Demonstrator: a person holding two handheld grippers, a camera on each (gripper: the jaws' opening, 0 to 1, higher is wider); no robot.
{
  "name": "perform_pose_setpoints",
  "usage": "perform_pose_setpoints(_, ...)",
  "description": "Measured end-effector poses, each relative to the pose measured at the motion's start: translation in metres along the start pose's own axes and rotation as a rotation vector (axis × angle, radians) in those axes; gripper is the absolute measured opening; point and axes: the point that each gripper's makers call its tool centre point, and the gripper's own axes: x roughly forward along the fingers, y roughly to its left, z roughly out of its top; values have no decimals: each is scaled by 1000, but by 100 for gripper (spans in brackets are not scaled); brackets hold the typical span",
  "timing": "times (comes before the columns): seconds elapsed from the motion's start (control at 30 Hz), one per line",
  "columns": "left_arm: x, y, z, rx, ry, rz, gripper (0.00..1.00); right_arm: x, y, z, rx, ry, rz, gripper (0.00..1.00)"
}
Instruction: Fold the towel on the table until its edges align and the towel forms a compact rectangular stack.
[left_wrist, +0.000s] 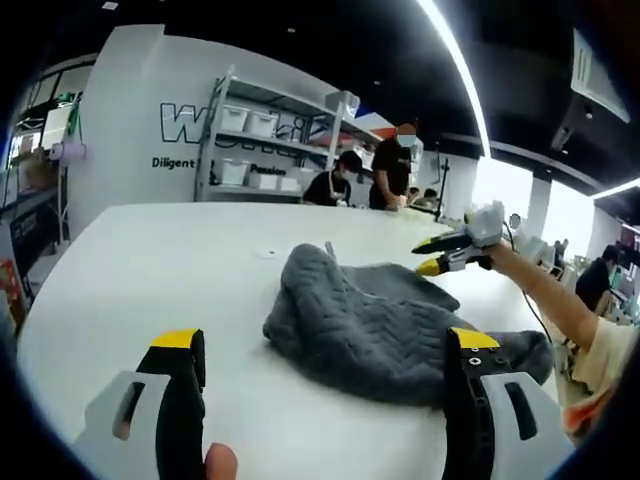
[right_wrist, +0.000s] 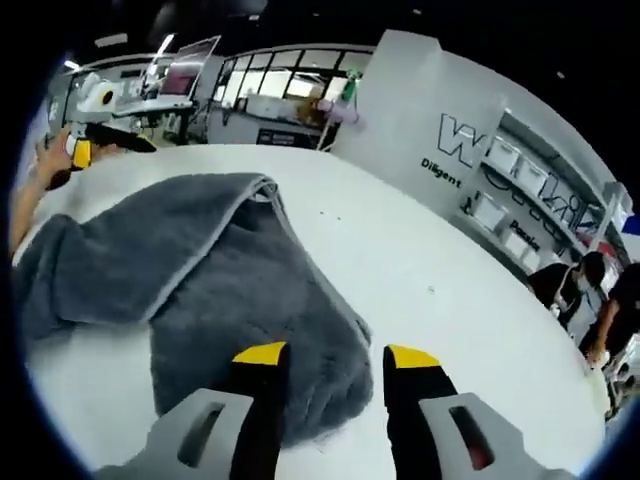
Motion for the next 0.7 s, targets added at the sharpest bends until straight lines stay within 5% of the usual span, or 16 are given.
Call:
perform_pose_setpoints(0.3, 1, 7, 5, 2, -3, 1, 98, 10, -4, -11, 76, 27, -30, 26)
perform_pose_setpoints(0.4, -1, -3, 0, 5, -3, 3, 98, 14, -10, -14, 124, 13, -57, 19)
perform_pose_setpoints(0.5, -1, -6, -1, 4, -7, 3, 98, 20, 3, -20, 134, 32, -2, 14)
perform_pose_setpoints(0.7, -1, -6, -1, 3, -4, -2, 98, 26, 3, -22, 126, 39, -13, 6)
